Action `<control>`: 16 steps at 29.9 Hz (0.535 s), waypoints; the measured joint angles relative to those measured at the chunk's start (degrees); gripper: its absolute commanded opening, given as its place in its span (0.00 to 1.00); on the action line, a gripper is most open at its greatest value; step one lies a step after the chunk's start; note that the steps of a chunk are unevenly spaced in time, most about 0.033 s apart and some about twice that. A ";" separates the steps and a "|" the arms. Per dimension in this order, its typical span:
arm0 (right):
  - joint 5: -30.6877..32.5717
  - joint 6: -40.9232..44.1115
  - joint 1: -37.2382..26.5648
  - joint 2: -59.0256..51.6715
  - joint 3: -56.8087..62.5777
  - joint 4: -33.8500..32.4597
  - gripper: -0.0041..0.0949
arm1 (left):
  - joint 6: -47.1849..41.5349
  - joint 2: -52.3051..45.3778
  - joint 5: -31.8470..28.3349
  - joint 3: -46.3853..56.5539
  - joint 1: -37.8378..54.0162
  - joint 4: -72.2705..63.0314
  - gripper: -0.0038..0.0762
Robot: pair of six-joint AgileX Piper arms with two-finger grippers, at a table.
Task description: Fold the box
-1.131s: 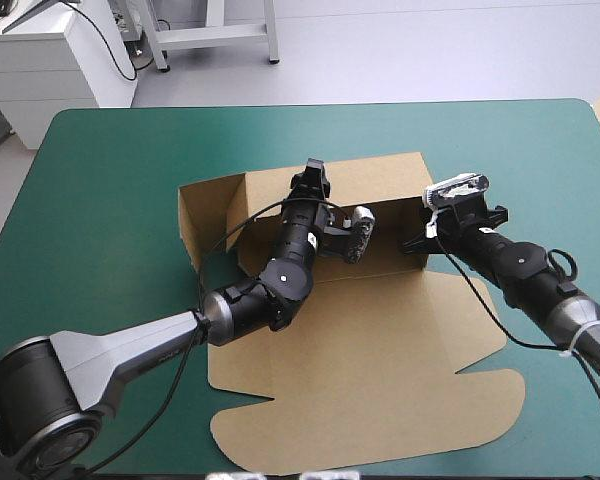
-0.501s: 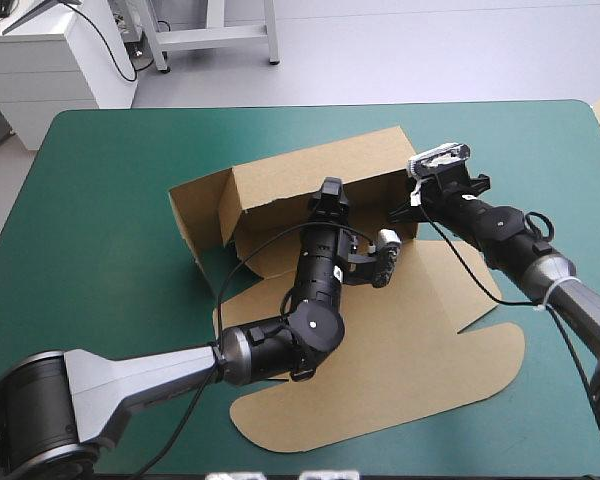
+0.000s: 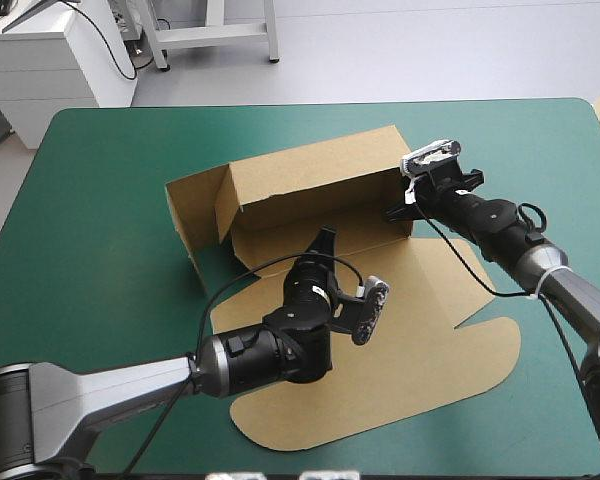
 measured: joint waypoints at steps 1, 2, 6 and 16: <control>0.23 0.05 0.00 0.00 0.00 -0.05 0.02 | 3.83 -0.59 1.85 -1.56 0.80 -6.23 0.07; 0.44 0.11 0.00 0.00 0.00 -0.20 0.02 | 7.56 -1.08 3.97 -3.53 2.07 -12.52 0.07; 1.21 0.11 0.00 0.00 0.00 -0.68 0.02 | 19.82 -1.79 11.49 -13.56 10.70 -32.80 0.07; 2.28 0.69 -0.06 0.00 -0.07 -1.52 0.02 | 23.30 -1.79 13.86 -38.06 40.36 -58.27 0.07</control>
